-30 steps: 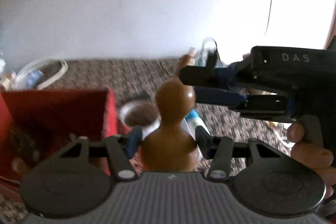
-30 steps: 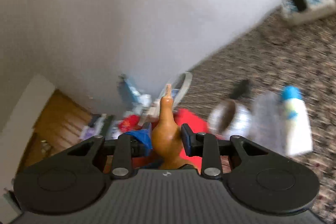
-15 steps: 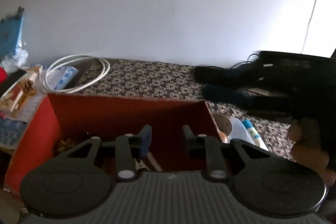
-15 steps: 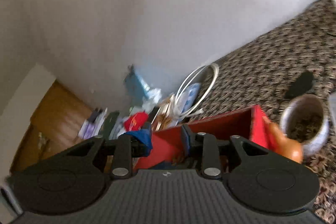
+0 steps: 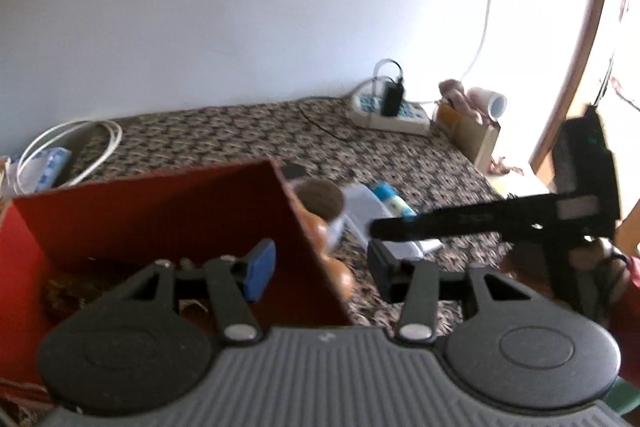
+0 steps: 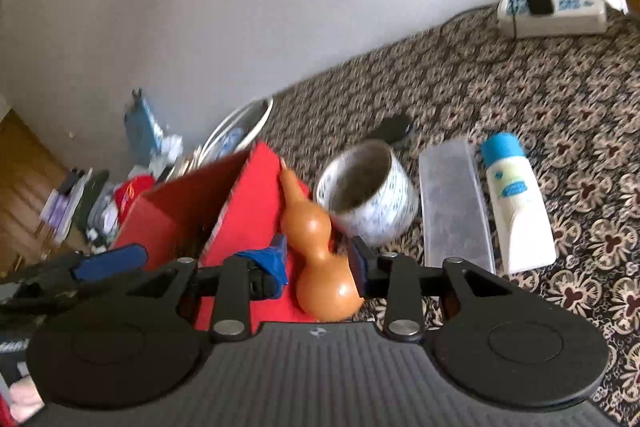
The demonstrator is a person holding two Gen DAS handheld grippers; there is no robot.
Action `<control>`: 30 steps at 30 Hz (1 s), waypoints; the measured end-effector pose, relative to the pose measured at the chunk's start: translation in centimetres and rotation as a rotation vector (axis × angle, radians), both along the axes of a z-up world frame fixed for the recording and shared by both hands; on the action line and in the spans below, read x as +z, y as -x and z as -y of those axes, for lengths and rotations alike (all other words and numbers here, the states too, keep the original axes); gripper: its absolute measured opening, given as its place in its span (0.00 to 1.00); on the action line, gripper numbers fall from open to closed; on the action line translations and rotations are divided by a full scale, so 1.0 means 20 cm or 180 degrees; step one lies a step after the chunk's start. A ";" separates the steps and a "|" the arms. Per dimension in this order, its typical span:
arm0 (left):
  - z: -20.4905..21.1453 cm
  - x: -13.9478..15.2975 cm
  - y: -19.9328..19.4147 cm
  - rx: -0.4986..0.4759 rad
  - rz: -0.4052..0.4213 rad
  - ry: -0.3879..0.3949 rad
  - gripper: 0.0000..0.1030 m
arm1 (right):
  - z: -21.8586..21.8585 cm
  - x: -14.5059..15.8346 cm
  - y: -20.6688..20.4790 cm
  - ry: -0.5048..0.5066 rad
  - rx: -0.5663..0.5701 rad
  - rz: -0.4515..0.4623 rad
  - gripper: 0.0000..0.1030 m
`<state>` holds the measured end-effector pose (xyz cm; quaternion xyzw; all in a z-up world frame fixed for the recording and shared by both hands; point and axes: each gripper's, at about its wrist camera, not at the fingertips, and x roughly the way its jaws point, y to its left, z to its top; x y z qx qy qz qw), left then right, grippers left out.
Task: Organize rigid objects
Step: 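Carry the gourd with the right gripper over the red box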
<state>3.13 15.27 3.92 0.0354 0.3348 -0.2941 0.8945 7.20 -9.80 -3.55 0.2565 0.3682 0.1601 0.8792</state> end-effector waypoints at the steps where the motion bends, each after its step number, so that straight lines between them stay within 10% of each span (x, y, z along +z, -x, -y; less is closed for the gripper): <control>1: 0.03 -0.01 0.02 -0.0016 -0.0016 -0.0037 0.46 | 0.01 -0.02 -0.02 -0.0041 0.0071 -0.0012 0.17; 20: 0.57 -0.38 0.26 0.0396 -0.0199 -0.0698 0.51 | -0.01 -0.17 -0.29 -0.0124 0.1389 -0.0024 0.18; 30: 0.61 -0.44 0.22 0.0649 -0.0219 -0.0914 0.52 | -0.02 -0.29 -0.39 -0.0587 0.1510 -0.0101 0.19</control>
